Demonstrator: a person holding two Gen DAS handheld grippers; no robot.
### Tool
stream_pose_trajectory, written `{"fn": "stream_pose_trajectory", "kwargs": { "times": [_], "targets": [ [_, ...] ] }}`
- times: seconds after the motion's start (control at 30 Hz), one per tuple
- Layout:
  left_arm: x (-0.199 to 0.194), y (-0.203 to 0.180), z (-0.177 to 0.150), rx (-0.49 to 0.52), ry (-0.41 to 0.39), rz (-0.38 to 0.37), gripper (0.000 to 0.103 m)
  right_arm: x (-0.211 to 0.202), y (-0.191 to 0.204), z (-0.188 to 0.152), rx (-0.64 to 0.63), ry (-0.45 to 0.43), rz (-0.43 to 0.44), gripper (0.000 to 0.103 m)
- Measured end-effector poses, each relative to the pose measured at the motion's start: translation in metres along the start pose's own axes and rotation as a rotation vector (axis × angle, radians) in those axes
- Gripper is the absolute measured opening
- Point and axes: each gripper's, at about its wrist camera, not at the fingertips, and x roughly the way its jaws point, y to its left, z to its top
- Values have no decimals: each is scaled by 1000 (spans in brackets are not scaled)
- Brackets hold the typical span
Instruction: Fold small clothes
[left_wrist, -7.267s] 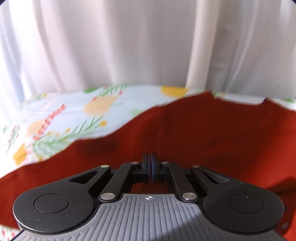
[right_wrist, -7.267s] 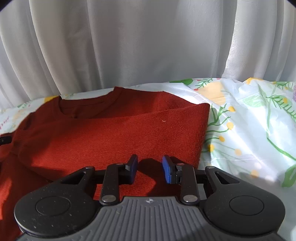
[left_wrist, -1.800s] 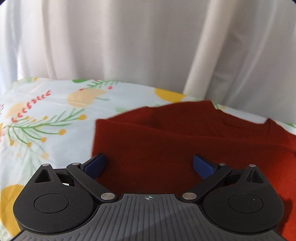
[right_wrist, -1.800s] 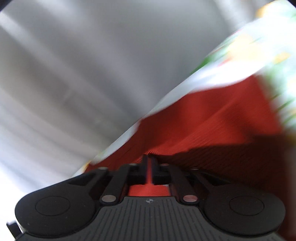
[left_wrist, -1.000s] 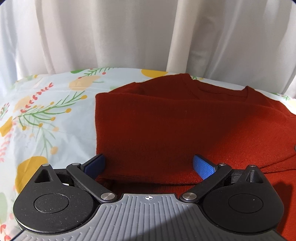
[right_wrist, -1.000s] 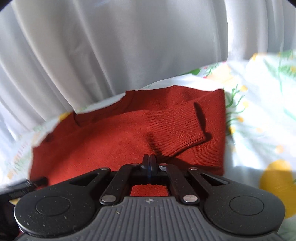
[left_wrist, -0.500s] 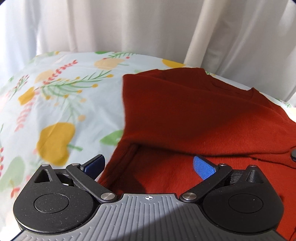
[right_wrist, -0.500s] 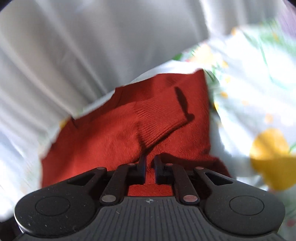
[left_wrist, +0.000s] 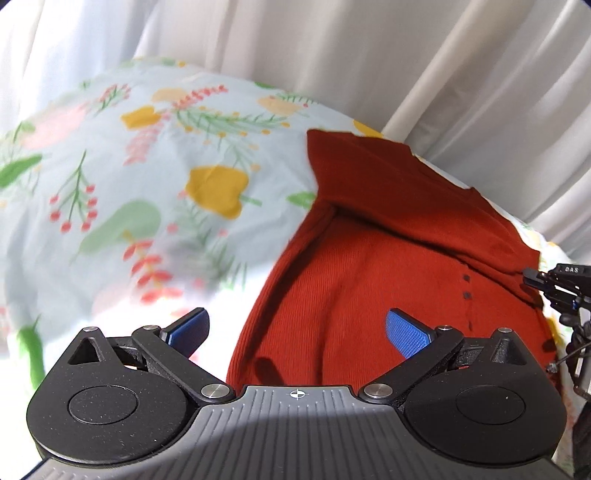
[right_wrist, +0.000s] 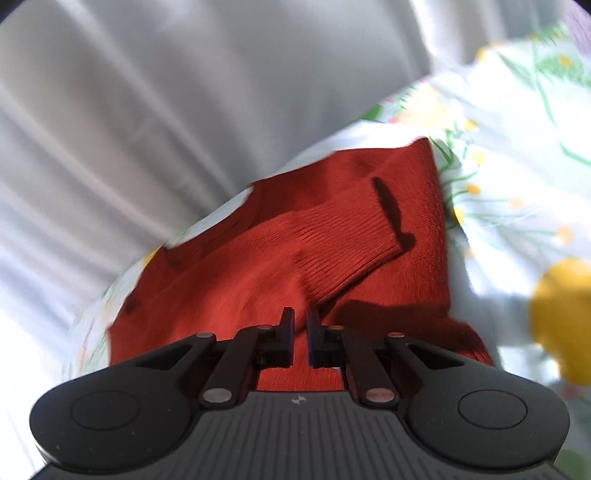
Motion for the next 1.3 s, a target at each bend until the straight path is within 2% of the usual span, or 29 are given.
{"fn": "stream_pose_trajectory", "kwargs": {
  "times": [0.03,0.07,0.13,0.17,0.23,0.3,0.37,0.43,0.53,0.6,0.63,0.7,0.77,0.83,0.87,0.9,0.97,1.17,1.23,1.3],
  "targets": [
    [-5,5,-7,-9,19,-12,103,-16,-1,-6,-20,9,38,12],
    [-8,10,-13,-13,40,-18,103,-33,-4,-15,-40,27,79,25],
    [-12,17,-26,-23,75,-12,103,-70,-11,-38,-88,81,150,44],
    [-14,20,-33,-34,95,-18,103,-89,-15,-53,-120,112,161,49],
    [-15,26,-44,-63,140,-58,103,-124,-22,-82,-181,159,138,54],
    [-16,29,-55,-94,189,-111,100,-151,-31,-107,-208,187,76,54],
    [-13,30,-60,-109,235,-146,88,-167,-41,-121,-183,198,20,54],
    [-8,30,-62,-116,269,-169,86,-175,-53,-129,-135,195,-5,54],
    [-2,37,-65,-132,312,-148,81,-176,-69,-137,-58,200,-41,52],
    [0,42,-65,-152,325,-157,76,-176,-76,-142,-32,210,-47,45],
    [0,45,-66,-165,340,-166,73,-174,-79,-144,-20,211,-45,44],
    [0,50,-67,-186,356,-187,58,-174,-83,-146,6,218,-54,37],
    [0,53,-69,-202,359,-200,54,-173,-85,-148,27,228,-58,29],
    [0,55,-71,-201,369,-206,39,-171,-85,-150,43,243,-65,23],
    [2,55,-73,-206,384,-207,21,-170,-86,-152,42,249,-67,20],
    [5,55,-74,-210,400,-204,13,-170,-85,-153,39,255,-70,19],
    [6,56,-76,-207,399,-208,13,-169,-84,-154,29,264,-76,11],
    [2,52,-74,-180,388,-227,8,-168,-80,-156,29,274,-69,5],
    [-4,51,-69,-192,360,-249,7,-170,-83,-153,73,268,-15,5],
    [-11,48,-58,-215,319,-284,6,-172,-86,-147,141,248,75,5]
  ]
}}
